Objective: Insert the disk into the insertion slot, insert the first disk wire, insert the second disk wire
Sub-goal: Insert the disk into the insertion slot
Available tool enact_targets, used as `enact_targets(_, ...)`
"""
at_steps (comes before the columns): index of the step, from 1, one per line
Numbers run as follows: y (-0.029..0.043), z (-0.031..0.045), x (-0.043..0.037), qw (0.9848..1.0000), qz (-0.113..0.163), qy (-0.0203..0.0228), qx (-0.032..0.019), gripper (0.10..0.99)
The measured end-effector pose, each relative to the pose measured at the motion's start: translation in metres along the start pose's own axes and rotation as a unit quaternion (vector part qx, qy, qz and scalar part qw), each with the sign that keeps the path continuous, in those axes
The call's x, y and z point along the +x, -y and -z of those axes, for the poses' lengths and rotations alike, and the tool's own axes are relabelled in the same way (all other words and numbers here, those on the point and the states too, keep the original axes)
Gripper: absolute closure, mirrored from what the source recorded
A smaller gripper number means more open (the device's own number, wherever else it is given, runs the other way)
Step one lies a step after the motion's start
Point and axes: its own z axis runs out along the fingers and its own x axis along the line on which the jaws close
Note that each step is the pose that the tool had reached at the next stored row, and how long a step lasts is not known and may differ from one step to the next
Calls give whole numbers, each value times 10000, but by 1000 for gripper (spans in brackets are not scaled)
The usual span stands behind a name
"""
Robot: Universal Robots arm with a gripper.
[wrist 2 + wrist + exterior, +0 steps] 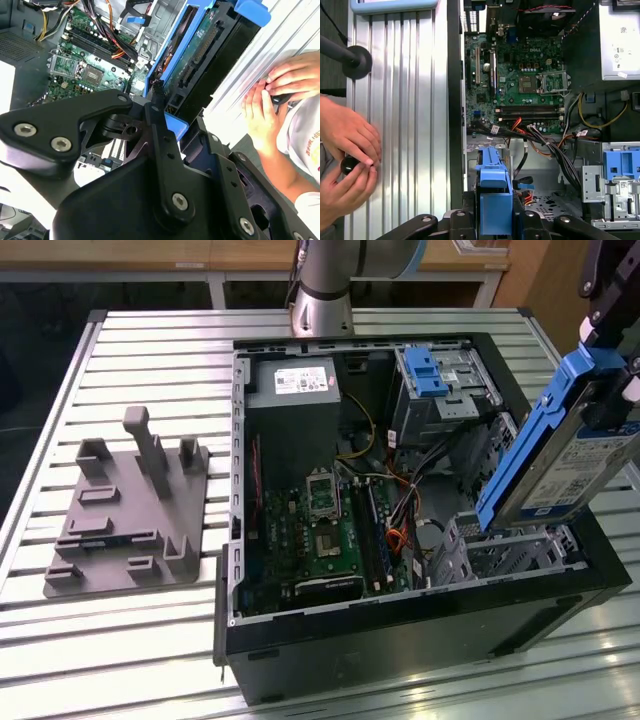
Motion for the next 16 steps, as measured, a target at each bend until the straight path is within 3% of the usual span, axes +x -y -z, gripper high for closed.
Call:
enact_targets(7, 0, 0, 0, 9999, 6, 164, 13, 722)
enact_targets(13, 1, -1, 0, 9998, 7, 173, 13, 722)
enact_targets(16, 36, -1, 0, 9998, 6, 173, 13, 722)
